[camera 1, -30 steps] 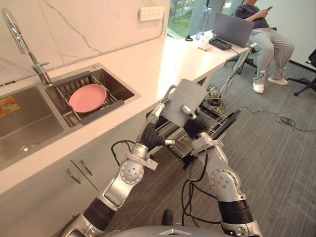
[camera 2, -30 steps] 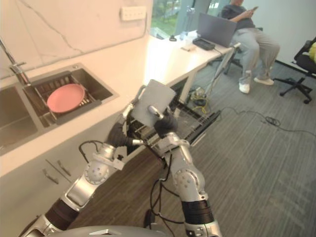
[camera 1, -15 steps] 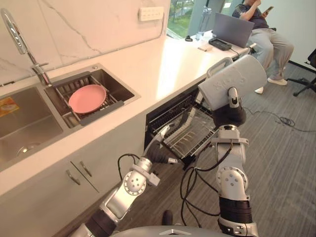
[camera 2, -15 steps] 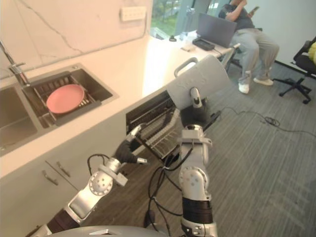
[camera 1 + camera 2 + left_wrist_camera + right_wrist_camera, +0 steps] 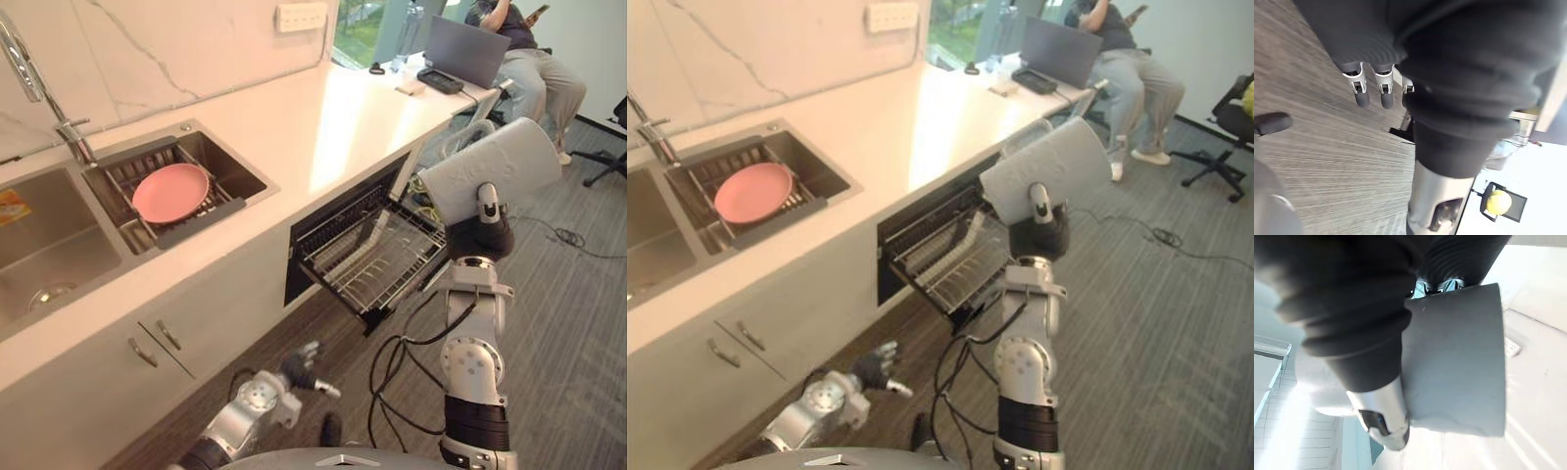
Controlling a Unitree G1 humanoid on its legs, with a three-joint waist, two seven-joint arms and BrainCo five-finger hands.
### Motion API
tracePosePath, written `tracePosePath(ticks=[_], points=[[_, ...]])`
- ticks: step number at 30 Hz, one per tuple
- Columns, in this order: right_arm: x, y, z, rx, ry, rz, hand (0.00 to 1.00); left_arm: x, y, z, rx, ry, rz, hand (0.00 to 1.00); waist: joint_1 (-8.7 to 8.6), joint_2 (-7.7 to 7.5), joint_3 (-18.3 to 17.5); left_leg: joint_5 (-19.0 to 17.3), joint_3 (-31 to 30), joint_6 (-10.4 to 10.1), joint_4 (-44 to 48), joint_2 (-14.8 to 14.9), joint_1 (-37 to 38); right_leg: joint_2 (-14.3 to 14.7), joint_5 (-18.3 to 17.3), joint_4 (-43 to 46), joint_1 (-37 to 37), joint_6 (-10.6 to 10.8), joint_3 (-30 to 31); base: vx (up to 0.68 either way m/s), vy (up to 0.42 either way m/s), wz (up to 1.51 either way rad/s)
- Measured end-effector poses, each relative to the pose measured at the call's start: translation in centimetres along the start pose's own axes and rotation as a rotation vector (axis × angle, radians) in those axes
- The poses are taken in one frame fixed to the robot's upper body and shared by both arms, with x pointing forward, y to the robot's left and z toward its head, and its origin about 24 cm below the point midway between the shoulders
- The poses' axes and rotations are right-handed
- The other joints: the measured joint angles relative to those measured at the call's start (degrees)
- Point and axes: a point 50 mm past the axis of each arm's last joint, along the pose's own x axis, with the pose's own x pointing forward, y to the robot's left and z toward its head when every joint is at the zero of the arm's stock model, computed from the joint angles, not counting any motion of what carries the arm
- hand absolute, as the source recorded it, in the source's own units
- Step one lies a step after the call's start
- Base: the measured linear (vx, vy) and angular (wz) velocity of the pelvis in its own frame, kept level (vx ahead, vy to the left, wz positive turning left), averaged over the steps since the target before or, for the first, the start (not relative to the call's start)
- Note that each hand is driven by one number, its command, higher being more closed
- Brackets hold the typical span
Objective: Walk over to the sink, pick up the cup, carry it to the dishwasher, place the cup inside the dishwasher, then close the dishwasher door
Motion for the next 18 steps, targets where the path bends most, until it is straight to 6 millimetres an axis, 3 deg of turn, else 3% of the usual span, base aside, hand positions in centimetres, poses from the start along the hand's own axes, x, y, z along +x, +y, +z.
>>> tracePosePath(ticks=[6, 12, 16, 18], points=[[0.1, -0.9, 1.1, -0.081, -0.057, -0.029, 1.00, -0.3, 1.6, -1.3, -0.046, 0.033, 0.042, 0.00, 0.09, -0.27, 0.4, -0.1, 0.0, 0.2, 0.0, -0.3, 0.0, -0.2, 0.2, -0.1, 0.1, 0.2, 0.3, 0.00, 0.003, 0.00], [0.4, -1.3, 3.0, -0.168, -0.109, -0.028, 1.00, -2.3, 4.5, -5.6, -0.187, 0.102, 0.209, 0.00, 0.08, 0.03, 1.4, -0.3, 0.1, 0.1, -0.1, -0.2, 0.0, -0.1, -0.6, -0.2, 0.3, 0.4, 0.2, -0.03, -0.004, -0.02], [0.4, -1.7, 4.0, -0.198, -0.143, -0.040, 1.00, -4.7, 7.0, -9.3, -0.304, 0.157, 0.415, 0.00, 0.35, 0.47, 2.3, 0.3, -0.1, 0.0, -1.3, -0.2, 0.9, -0.1, -0.2, -0.2, 0.5, 0.0, -0.1, 0.04, -0.004, 0.04], [0.4, -1.9, 4.4, -0.205, -0.155, -0.045, 1.00, -5.8, 8.5, -10.2, -0.360, 0.144, 0.533, 0.00, 0.51, 0.37, 2.5, 0.8, -0.1, 0.0, -2.1, -0.3, 1.2, -0.1, -0.2, -0.2, 0.4, -0.1, -0.1, 0.02, 0.001, 0.02]])
